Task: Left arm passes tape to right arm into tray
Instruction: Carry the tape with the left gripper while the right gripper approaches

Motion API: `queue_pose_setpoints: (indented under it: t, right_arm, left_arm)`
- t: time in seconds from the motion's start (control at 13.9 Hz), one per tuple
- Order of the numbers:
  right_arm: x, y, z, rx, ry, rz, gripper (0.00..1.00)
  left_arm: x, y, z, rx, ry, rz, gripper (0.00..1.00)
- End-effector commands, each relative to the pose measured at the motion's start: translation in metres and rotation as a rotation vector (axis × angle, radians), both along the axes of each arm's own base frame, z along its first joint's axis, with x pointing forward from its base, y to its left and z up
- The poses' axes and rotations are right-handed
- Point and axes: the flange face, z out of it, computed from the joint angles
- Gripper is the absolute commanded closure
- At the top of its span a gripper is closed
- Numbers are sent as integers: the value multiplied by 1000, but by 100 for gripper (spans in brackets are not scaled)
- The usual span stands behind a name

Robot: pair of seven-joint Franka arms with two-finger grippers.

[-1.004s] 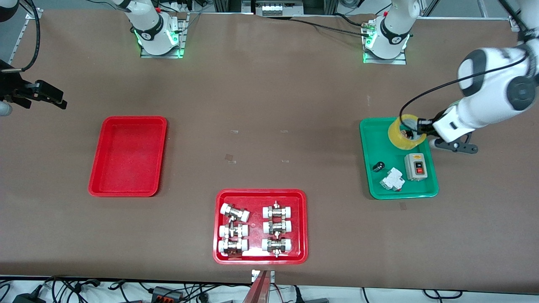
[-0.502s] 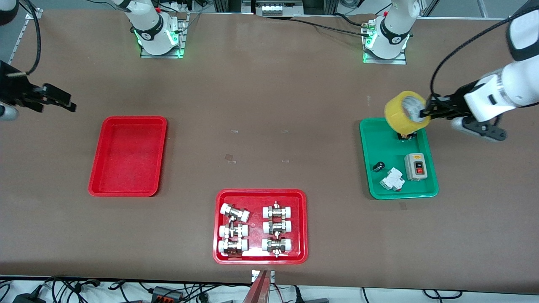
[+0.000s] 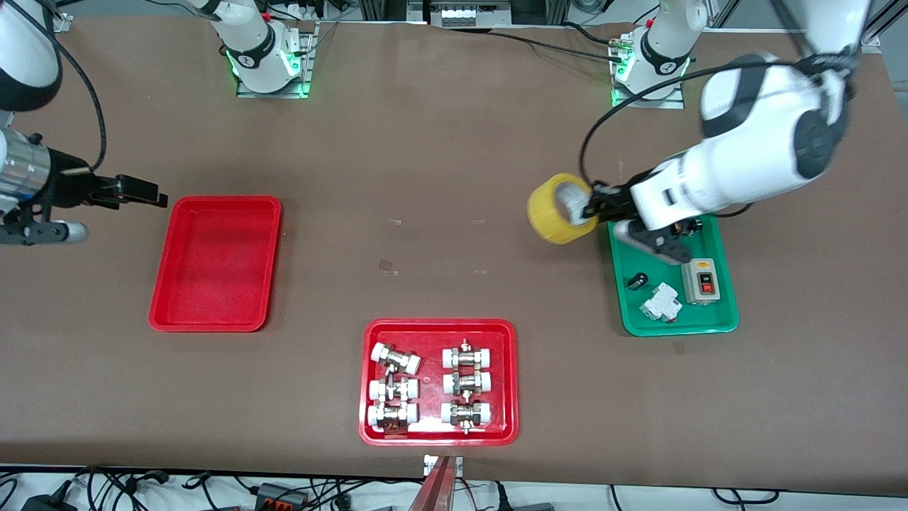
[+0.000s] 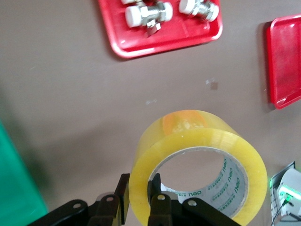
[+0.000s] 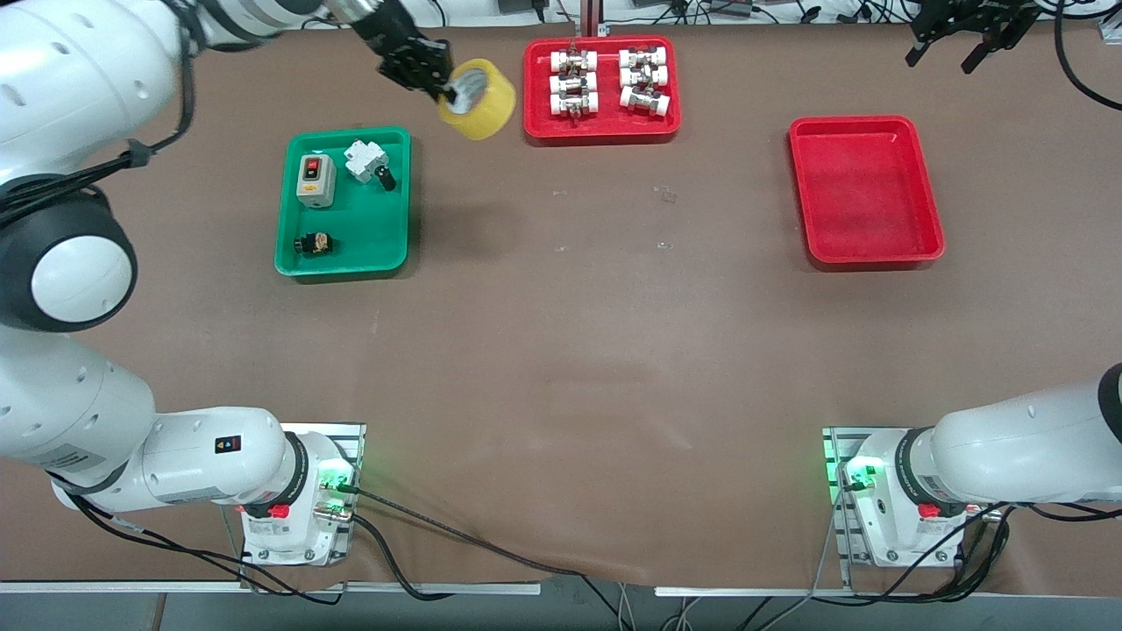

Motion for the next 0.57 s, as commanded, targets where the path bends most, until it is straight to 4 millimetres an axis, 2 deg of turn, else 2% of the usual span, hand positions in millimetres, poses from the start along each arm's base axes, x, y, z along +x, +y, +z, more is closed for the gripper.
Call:
queue_pose_setpoints:
  t: [0.0, 0.14, 0.36, 0.5]
  right_arm:
    - [13, 14, -11, 71, 28, 27, 0]
    - [19, 39, -26, 180, 33, 70, 0]
    - [30, 68, -51, 346, 53, 45, 0]
    - [39, 99, -73, 459, 24, 110, 0]
  left_arm:
    - [3, -36, -6, -45, -1, 17, 100]
    - [1, -52, -23, -43, 52, 66, 100]
    - [-6, -101, -44, -73, 11, 77, 100]
    - [-10, -121, -52, -76, 20, 128, 100]
